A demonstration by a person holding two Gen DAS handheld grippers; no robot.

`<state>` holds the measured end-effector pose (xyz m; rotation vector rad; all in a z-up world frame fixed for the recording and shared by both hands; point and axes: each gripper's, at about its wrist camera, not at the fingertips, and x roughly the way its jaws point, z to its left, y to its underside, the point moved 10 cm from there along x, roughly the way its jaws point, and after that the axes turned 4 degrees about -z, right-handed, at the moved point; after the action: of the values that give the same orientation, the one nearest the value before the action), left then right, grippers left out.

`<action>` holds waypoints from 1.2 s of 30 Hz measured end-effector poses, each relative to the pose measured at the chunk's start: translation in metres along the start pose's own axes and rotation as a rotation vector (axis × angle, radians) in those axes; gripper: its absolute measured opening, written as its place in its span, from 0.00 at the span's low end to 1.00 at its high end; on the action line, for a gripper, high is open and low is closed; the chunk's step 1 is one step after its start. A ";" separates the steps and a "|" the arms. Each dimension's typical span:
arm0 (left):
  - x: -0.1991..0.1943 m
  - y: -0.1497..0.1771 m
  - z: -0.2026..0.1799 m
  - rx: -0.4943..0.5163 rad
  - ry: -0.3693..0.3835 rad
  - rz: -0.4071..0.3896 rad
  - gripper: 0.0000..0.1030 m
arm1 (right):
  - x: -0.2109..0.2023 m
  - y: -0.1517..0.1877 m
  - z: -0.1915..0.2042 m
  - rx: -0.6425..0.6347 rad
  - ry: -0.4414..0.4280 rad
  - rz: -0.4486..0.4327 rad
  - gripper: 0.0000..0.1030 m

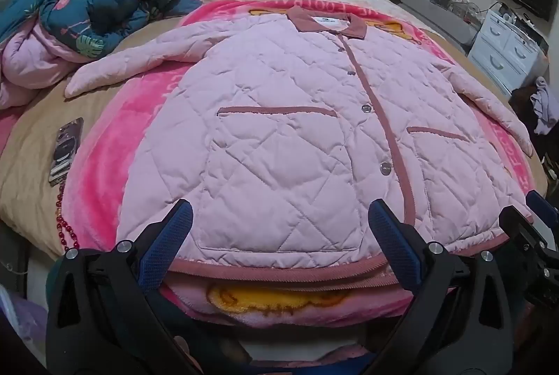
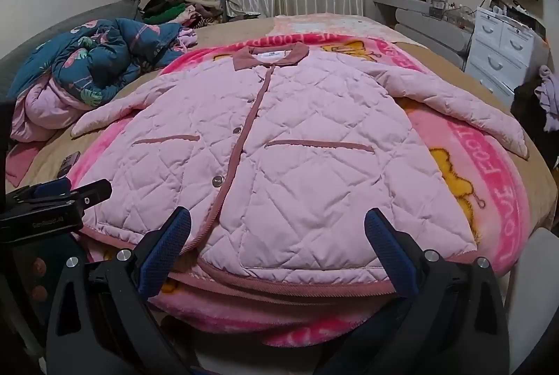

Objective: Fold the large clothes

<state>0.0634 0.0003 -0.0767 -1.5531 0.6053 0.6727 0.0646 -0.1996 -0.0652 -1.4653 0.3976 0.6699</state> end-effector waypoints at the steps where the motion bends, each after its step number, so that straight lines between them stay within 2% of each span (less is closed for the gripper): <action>1: 0.000 0.000 0.000 0.003 -0.005 0.002 0.91 | 0.001 0.000 0.000 0.002 0.001 0.004 0.96; 36: -0.001 -0.006 0.000 -0.002 0.002 -0.004 0.91 | -0.008 -0.002 0.001 -0.006 0.002 -0.019 0.96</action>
<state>0.0675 0.0007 -0.0718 -1.5563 0.6029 0.6686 0.0597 -0.1997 -0.0581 -1.4735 0.3830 0.6555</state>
